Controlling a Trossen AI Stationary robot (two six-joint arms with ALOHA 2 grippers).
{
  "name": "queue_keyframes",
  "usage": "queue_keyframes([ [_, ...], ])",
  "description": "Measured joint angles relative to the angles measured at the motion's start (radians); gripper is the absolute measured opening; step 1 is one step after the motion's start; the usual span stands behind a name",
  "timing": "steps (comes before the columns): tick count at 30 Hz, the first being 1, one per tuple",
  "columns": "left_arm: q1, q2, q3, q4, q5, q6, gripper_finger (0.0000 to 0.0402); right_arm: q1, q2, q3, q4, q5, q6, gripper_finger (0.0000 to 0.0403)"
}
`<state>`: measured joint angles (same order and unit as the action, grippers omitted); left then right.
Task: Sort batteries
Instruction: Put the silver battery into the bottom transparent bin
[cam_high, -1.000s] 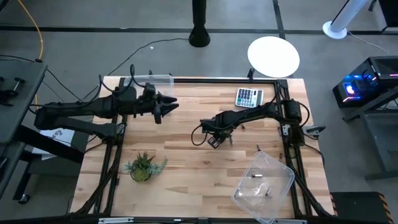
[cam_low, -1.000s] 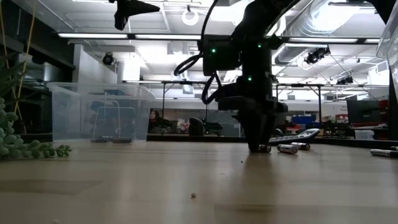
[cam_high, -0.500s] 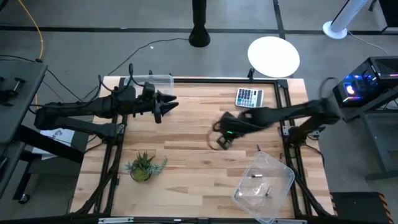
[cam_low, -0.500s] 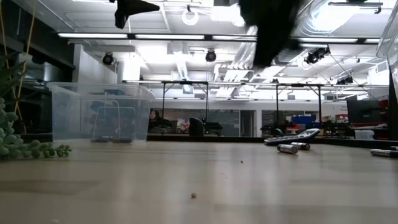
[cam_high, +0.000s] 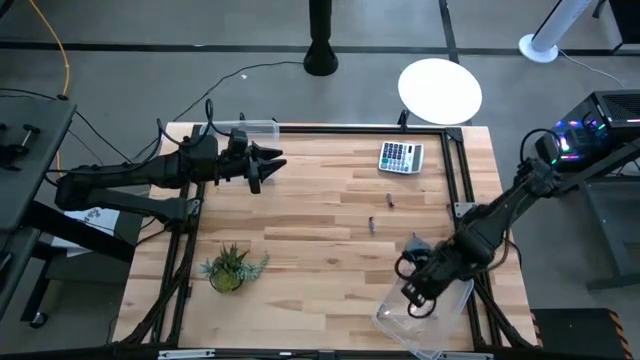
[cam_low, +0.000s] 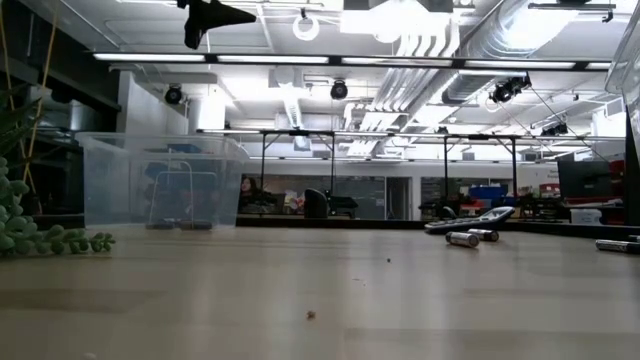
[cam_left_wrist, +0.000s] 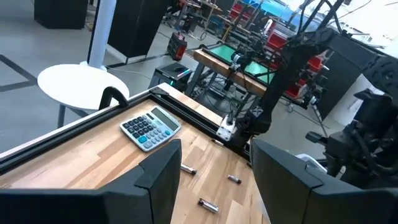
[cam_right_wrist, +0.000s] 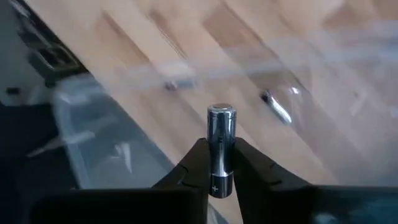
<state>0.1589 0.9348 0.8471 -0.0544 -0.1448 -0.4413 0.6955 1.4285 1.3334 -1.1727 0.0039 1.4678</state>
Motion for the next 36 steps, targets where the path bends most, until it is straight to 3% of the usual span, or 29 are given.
queue_keyframes([
  [4, 0.0, 0.0, 0.0, 0.0, 0.0, -0.015, 0.0184, -0.005, 0.033, -0.001, -0.097, -0.068, 0.044, 0.0089],
  [12, -0.002, 0.0, 0.0, -0.001, 0.016, -0.03, 0.0184, -0.098, 0.009, -0.001, -0.101, -0.276, -0.115, 0.019],
  [18, -0.002, 0.0, 0.0, -0.002, 0.022, -0.055, 0.0184, -0.276, -0.012, 0.035, -0.092, -0.03, -0.21, 0.0197],
  [24, -0.002, 0.0, 0.0, -0.002, 0.031, -0.055, 0.0184, -0.506, 0.02, -0.004, 0.006, 0.082, -0.353, 0.019],
  [30, -0.002, 0.0, 0.0, -0.002, 0.031, -0.057, 0.0184, -0.67, 0.155, -0.08, 0.104, 0.088, -0.409, 0.019],
  [36, -0.002, 0.0, 0.0, -0.002, 0.035, -0.082, 0.0184, -0.703, 0.314, -0.162, 0.203, 0.012, -0.429, 0.019],
])
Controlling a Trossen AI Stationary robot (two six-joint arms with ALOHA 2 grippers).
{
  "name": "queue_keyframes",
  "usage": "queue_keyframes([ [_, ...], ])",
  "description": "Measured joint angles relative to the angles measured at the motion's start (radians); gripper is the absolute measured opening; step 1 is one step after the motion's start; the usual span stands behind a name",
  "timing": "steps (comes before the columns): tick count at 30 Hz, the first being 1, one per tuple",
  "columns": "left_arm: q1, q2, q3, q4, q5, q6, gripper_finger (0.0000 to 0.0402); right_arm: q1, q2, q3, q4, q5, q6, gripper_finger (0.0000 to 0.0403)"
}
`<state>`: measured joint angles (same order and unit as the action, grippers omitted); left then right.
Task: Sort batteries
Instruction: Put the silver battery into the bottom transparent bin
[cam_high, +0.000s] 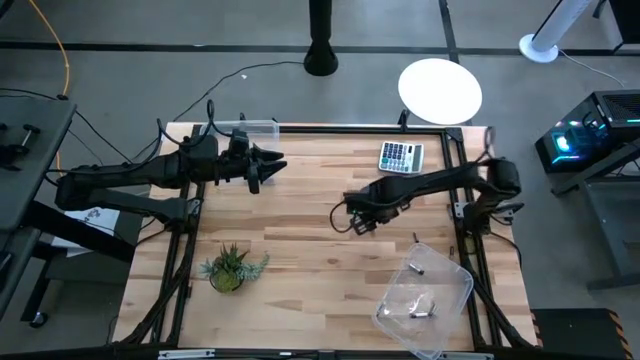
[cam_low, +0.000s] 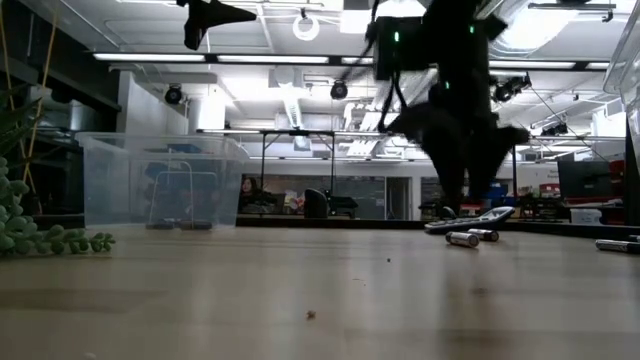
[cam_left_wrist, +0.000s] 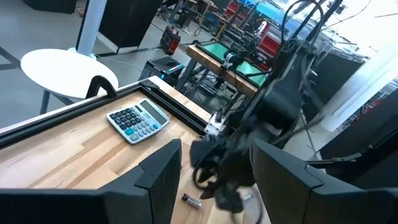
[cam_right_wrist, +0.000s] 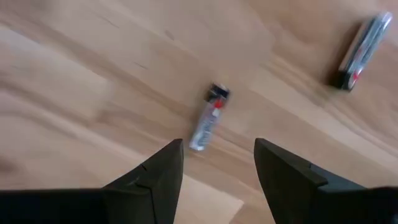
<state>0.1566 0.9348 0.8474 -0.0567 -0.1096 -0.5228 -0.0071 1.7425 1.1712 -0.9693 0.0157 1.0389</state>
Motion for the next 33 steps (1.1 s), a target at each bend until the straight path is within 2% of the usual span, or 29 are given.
queue_keyframes([
  [3, 0.0, 0.0, 0.0, -0.001, 0.005, 0.0, 0.0184, -0.004, 0.049, -0.04, 0.059, -0.009, 0.022, 0.019],
  [8, 0.0, 0.0, 0.0, -0.002, 0.006, 0.0, 0.0184, -0.006, 0.065, -0.115, 0.254, -0.035, 0.097, 0.019],
  [12, 0.0, 0.0, 0.0, -0.002, 0.006, 0.001, 0.0184, -0.007, 0.058, -0.164, 0.288, -0.024, 0.158, 0.0187],
  [14, 0.0, 0.0, 0.0, -0.004, 0.006, 0.001, 0.0184, -0.006, 0.058, -0.18, 0.296, -0.016, 0.149, 0.0169],
  [16, 0.0, 0.0, 0.0, -0.007, 0.006, 0.002, 0.0184, 0.002, 0.059, -0.177, 0.285, -0.009, 0.123, 0.0127],
  [18, 0.0, 0.0, 0.0, -0.006, 0.006, 0.003, 0.0184, 0.016, 0.061, -0.15, 0.249, 0.012, 0.086, 0.0059],
  [20, 0.0, 0.0, 0.0, -0.006, 0.006, 0.012, 0.0184, 0.037, 0.052, -0.117, 0.211, 0.047, 0.059, 0.0023],
  [24, 0.0, 0.0, 0.0, -0.007, 0.006, 0.028, 0.0184, 0.076, -0.033, -0.008, 0.115, 0.096, 0.024, 0.003],
  [28, 0.002, 0.0, 0.0, -0.007, 0.006, 0.03, 0.0184, 0.162, -0.154, 0.1, 0.005, 0.181, -0.003, 0.0016],
  [30, 0.002, 0.0, 0.0, -0.007, 0.006, 0.037, 0.0184, 0.225, -0.225, 0.154, -0.034, 0.184, 0.019, 0.0016],
  [33, 0.002, 0.0, 0.0, -0.007, 0.006, 0.044, 0.0184, 0.341, -0.307, 0.221, -0.123, 0.134, 0.115, 0.0016],
])
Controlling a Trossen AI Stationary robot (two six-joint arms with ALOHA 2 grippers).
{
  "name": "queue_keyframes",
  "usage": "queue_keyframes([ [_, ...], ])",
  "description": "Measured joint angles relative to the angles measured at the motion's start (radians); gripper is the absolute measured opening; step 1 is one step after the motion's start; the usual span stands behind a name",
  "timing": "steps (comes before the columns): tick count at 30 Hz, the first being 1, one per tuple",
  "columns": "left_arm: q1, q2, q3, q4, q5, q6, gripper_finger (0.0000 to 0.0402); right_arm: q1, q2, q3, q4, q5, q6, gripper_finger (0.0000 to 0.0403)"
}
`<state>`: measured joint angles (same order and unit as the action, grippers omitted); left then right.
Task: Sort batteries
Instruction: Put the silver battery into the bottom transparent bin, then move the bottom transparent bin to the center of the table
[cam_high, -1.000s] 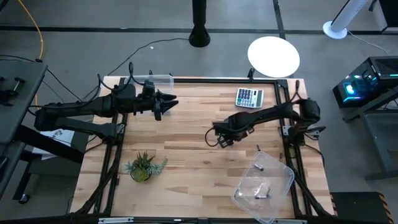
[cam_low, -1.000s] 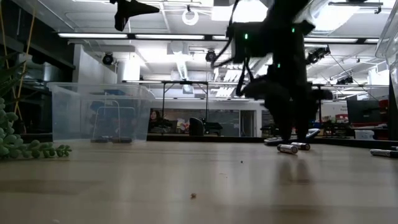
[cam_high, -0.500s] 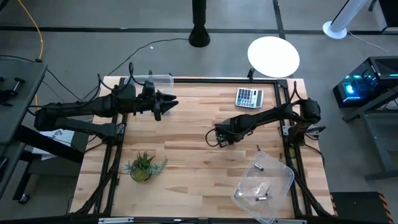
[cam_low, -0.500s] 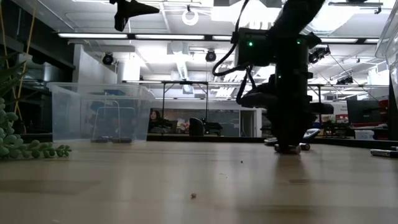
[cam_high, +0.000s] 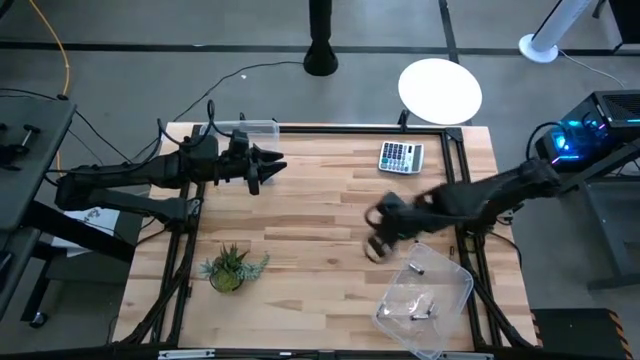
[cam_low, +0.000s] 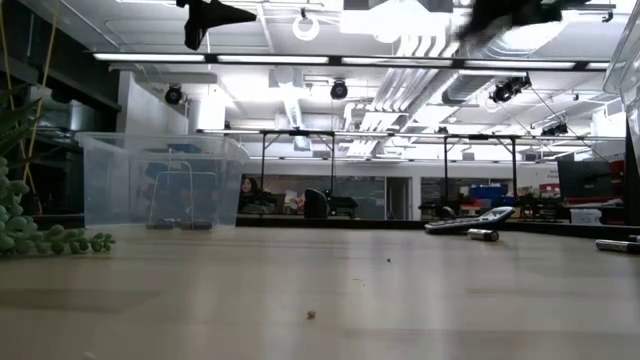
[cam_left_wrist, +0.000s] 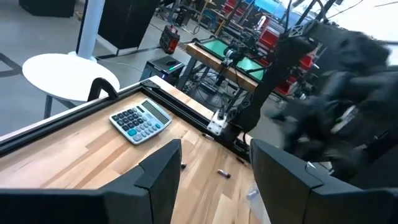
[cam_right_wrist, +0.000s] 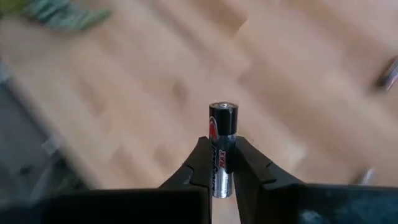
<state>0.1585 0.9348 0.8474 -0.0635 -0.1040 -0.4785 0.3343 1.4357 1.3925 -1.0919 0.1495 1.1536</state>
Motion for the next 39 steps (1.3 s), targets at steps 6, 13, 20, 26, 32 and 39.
queue_keyframes([
  [6, 0.001, 0.0, 0.0, 0.001, -0.014, 0.0, 0.0184, 0.278, -0.023, 0.047, -0.178, -0.169, 0.318, 0.0018],
  [13, 0.019, 0.0, 0.0, 0.002, -0.022, -0.007, 0.0184, 0.434, 0.002, -0.094, -0.159, -0.23, 0.588, 0.0033],
  [20, 0.033, 0.0, 0.0, 0.01, -0.022, -0.026, 0.0184, 0.377, 0.004, -0.223, -0.072, -0.213, 0.586, 0.0123],
  [26, 0.033, 0.0, 0.0, 0.008, -0.006, -0.044, 0.0184, 0.278, 0.004, -0.344, 0.045, -0.26, 0.547, 0.0161],
  [32, 0.03, 0.0, 0.0, 0.007, -0.003, -0.055, 0.0184, 0.162, -0.002, -0.419, 0.186, -0.213, 0.411, 0.0153],
  [39, 0.03, 0.0, 0.0, 0.009, -0.003, -0.061, 0.0184, -0.02, 0.013, -0.428, 0.363, -0.089, 0.147, 0.0138],
])
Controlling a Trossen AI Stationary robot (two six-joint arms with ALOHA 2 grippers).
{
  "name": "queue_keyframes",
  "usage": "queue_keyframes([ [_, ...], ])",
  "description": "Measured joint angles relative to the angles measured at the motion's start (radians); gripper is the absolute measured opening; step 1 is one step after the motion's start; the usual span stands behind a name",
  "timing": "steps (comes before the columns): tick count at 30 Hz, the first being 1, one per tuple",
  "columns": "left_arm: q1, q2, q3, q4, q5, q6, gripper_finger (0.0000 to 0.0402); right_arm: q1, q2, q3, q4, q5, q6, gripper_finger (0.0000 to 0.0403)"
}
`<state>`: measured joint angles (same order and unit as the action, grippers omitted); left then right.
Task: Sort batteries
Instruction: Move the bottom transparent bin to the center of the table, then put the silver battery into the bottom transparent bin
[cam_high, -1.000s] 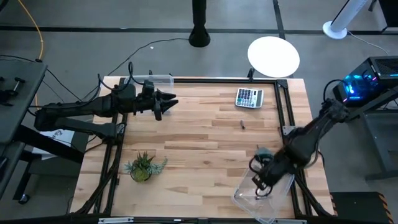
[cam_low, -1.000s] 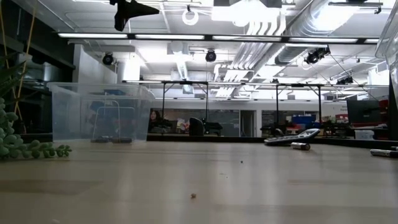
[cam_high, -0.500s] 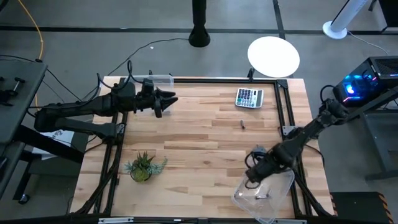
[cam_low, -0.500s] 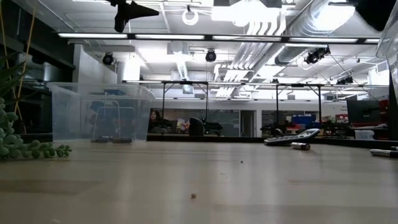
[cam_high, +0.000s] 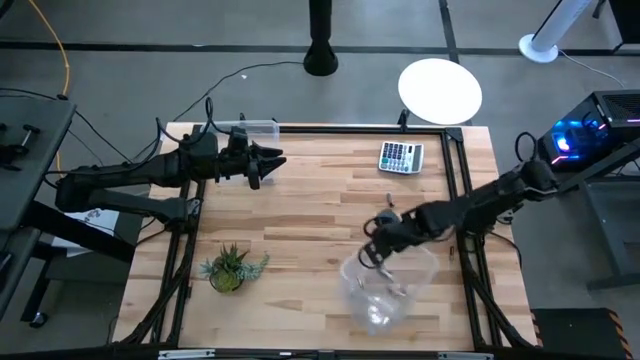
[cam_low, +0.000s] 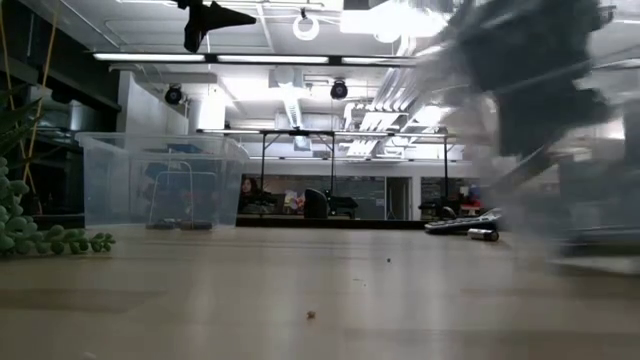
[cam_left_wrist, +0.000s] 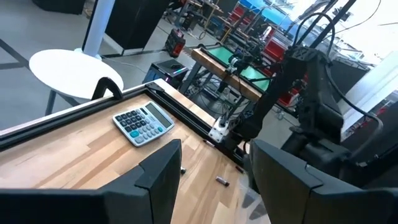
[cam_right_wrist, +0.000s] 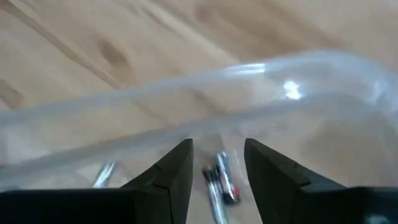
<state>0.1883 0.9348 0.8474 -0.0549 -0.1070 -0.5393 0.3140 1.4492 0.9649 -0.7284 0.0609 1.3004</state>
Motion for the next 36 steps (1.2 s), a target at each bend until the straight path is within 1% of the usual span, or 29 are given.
queue_keyframes([
  [5, 0.0, 0.0, 0.0, 0.0, 0.004, -0.006, 0.0184, -0.12, 0.031, 0.001, 0.166, 0.016, -0.163, 0.0137],
  [7, 0.0, 0.0, 0.0, -0.001, 0.02, -0.007, 0.0184, -0.16, 0.05, 0.0, 0.239, 0.013, -0.209, 0.0137],
  [13, 0.0, 0.0, 0.0, -0.001, 0.023, -0.008, 0.0184, -0.276, 0.137, 0.002, 0.474, 0.008, -0.345, 0.0137],
  [17, 0.0, 0.0, 0.0, -0.001, 0.023, -0.009, 0.0184, -0.338, 0.169, 0.002, 0.637, -0.031, -0.399, 0.0137],
  [19, 0.0, 0.0, 0.0, -0.001, 0.023, -0.01, 0.0184, -0.357, 0.167, 0.006, 0.66, -0.054, -0.417, 0.0137],
  [21, 0.0, 0.0, 0.0, -0.001, 0.023, -0.009, 0.0184, -0.365, 0.155, 0.03, 0.628, -0.069, -0.446, 0.0137],
  [25, 0.0, 0.0, 0.0, -0.001, 0.023, -0.009, 0.0184, -0.366, 0.135, 0.131, 0.48, -0.072, -0.539, 0.0137],
  [28, 0.0, 0.0, 0.0, -0.001, 0.023, -0.009, 0.0184, -0.366, 0.133, 0.245, 0.309, -0.072, -0.63, 0.0137],
  [30, 0.0, 0.0, 0.0, -0.001, 0.023, -0.008, 0.0184, -0.365, 0.133, 0.328, 0.164, -0.069, -0.682, 0.0137],
  [32, 0.001, 0.0, 0.0, -0.001, 0.023, -0.002, 0.0184, -0.353, 0.133, 0.404, -0.002, -0.035, -0.718, 0.0137],
  [36, 0.001, 0.0, 0.0, -0.001, 0.022, 0.01, 0.0184, -0.287, 0.128, 0.535, -0.365, 0.108, -0.746, 0.0137],
])
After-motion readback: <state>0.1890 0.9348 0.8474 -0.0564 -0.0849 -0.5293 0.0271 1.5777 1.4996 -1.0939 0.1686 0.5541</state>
